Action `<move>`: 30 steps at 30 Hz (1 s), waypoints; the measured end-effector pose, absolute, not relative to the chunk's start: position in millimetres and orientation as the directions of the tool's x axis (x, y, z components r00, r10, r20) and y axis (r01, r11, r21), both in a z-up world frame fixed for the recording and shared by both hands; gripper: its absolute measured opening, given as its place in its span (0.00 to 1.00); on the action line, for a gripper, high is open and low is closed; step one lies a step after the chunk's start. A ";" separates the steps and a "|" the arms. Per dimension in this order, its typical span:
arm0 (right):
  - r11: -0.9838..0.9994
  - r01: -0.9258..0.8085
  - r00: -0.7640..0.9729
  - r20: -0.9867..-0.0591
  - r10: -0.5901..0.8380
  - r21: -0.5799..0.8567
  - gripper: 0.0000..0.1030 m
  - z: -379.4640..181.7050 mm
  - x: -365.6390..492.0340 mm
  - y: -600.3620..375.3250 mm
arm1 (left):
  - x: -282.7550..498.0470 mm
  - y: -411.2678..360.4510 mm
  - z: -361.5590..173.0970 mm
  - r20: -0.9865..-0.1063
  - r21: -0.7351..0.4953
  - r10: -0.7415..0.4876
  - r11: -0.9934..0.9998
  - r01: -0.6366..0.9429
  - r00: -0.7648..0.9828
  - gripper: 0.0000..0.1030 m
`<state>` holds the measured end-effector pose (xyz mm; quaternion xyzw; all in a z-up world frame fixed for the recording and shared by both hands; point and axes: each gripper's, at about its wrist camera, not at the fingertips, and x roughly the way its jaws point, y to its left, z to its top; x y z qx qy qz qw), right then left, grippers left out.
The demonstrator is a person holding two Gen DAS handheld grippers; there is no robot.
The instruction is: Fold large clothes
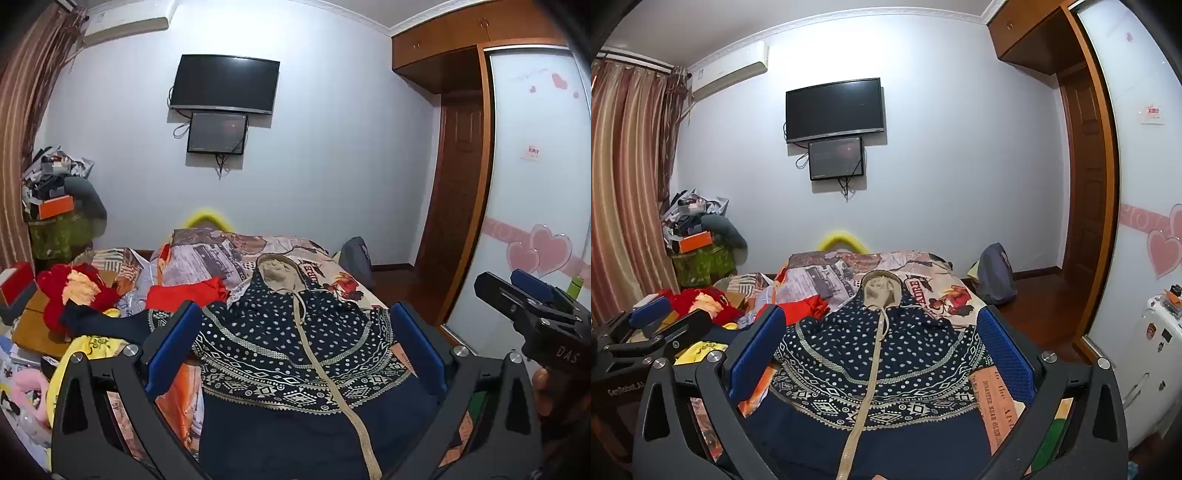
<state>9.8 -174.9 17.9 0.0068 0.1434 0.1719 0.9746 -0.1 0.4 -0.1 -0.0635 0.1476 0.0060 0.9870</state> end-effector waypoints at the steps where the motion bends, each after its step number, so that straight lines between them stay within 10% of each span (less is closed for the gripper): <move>1: 0.941 -0.333 0.899 -0.280 0.337 0.063 1.00 17.6 10.1 -175.1 | -0.7 0.6 -0.1 -0.292 -0.129 -0.011 0.991 -0.028 0.956 1.00; 30: 0.942 -0.327 0.895 -0.292 0.336 0.081 1.00 7.9 19.3 -183.1 | 10.6 3.1 -3.4 -0.320 -0.136 0.000 0.990 -0.046 0.948 1.00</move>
